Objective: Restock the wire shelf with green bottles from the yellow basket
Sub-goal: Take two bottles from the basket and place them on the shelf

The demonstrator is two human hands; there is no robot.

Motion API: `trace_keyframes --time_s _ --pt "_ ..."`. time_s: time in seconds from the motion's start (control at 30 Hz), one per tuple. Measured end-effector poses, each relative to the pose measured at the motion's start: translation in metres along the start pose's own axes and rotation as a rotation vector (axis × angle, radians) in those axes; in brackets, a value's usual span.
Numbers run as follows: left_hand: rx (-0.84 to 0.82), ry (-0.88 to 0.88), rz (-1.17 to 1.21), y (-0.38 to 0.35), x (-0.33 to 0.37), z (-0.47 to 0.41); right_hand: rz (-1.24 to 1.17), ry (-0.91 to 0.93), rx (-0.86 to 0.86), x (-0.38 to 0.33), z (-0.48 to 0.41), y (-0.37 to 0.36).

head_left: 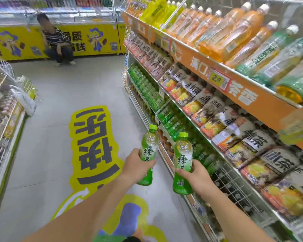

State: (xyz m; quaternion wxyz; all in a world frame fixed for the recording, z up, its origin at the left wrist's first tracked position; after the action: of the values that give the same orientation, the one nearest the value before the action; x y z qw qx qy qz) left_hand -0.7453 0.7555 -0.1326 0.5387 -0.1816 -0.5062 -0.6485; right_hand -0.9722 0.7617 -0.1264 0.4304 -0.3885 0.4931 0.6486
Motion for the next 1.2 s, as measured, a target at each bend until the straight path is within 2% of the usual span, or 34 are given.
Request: trace_keyframes --time_s 0.23,0.5,0.77,1.0,1.2 --pt "-0.142 -0.010 -0.151 -0.026 0.006 -0.110 0.038 -0.121 0.085 0.034 -0.078 -0.021" --pt "-0.366 -0.056 -0.360 -0.091 0.002 -0.208 -0.145 -0.267 0.295 0.110 -0.127 -0.031" --pt "-0.529 -0.167 -0.444 -0.216 -0.034 -0.240 -0.319 -0.342 0.494 0.237 -0.128 -0.009" --pt "-0.647 -0.310 -0.431 -0.338 -0.053 -0.243 -0.301 -0.343 0.682 0.339 -0.119 0.030" --pt "-0.709 -0.412 -0.468 -0.430 -0.052 -0.255 -0.250 -0.335 0.795 0.394 -0.126 0.075"
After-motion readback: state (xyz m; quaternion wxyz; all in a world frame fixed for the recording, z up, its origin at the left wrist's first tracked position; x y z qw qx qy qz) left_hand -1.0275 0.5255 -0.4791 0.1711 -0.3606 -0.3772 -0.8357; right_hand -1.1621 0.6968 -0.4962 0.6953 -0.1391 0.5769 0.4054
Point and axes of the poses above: each hand's wrist, its own z-axis away from the middle knuckle, its own y-axis out of the back of the hand, x = y × z, the point moved 2 cm from there along -z, towards the middle knuckle, and after that the axes turned 8 degrees about y, right-handed, at the moved point
